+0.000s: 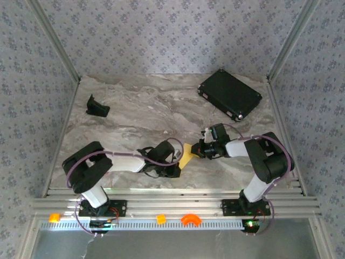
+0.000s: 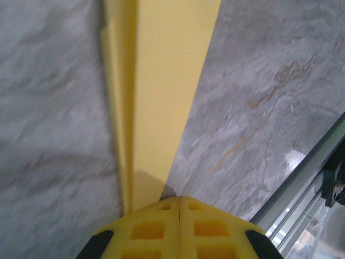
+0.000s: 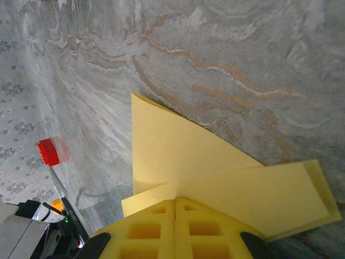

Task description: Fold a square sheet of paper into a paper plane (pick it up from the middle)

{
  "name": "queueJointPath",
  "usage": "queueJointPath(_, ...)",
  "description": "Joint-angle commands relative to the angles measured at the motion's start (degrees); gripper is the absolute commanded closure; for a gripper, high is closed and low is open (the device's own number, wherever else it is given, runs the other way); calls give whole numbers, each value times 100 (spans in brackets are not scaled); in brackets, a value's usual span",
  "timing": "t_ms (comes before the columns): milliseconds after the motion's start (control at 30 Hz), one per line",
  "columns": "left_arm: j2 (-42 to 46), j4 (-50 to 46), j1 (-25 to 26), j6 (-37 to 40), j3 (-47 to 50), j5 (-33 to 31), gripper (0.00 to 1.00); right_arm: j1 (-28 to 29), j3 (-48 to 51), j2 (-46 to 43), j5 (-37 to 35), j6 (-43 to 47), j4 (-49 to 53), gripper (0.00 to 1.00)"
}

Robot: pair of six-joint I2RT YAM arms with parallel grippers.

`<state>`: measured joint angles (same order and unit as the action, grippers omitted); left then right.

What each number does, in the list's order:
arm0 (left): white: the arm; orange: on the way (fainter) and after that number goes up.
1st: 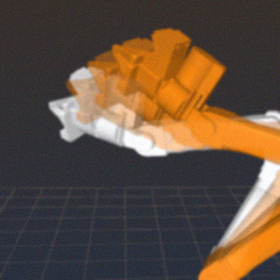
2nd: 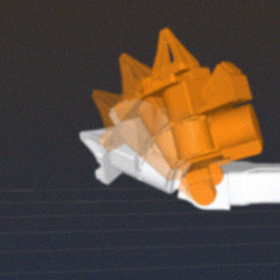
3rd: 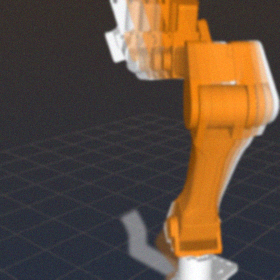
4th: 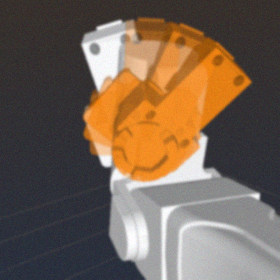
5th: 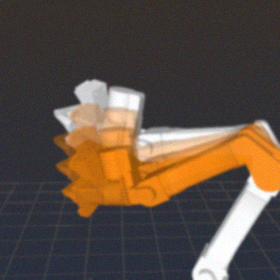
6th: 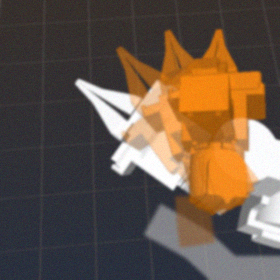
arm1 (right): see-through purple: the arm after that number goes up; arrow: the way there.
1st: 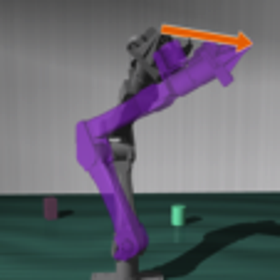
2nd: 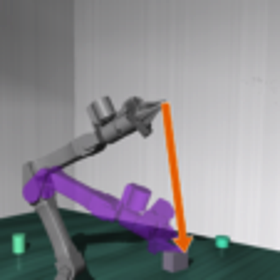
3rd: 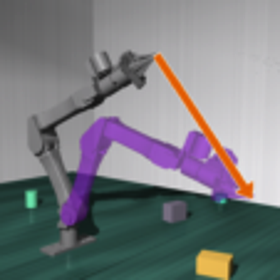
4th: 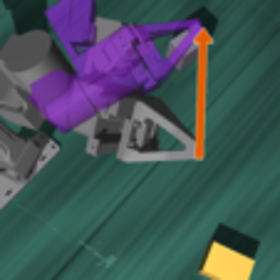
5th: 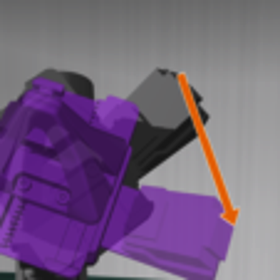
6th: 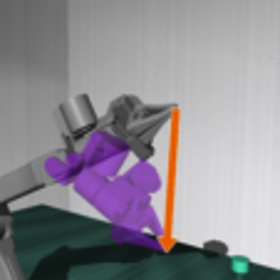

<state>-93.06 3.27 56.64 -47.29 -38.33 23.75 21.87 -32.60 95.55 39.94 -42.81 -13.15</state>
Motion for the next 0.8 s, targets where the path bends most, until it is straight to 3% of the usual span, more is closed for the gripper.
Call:
queueJointPath(0, 402, -204, -4, -127, 398, -52, 98, -69, 215, 248, -524, 106, 475, 100)
queueJointPath(200, 1146, -259, -70, -98, 490, -305, 100, 47, 15, -123, -140, 65, 337, 100)
queueJointPath(333, 1251, -204, -483, -75, 252, -316, 100, 151, -133, -843, -279, 83, 634, 94)
queueJointPath(533, 557, -149, -1196, 17, -351, 24, 93, -8, 296, -1985, -1049, 11, 1412, 84)
queueJointPath(767, -475, -276, -1365, 394, -1245, 696, 85, -194, 1017, -3121, -1039, -266, 1652, 76)
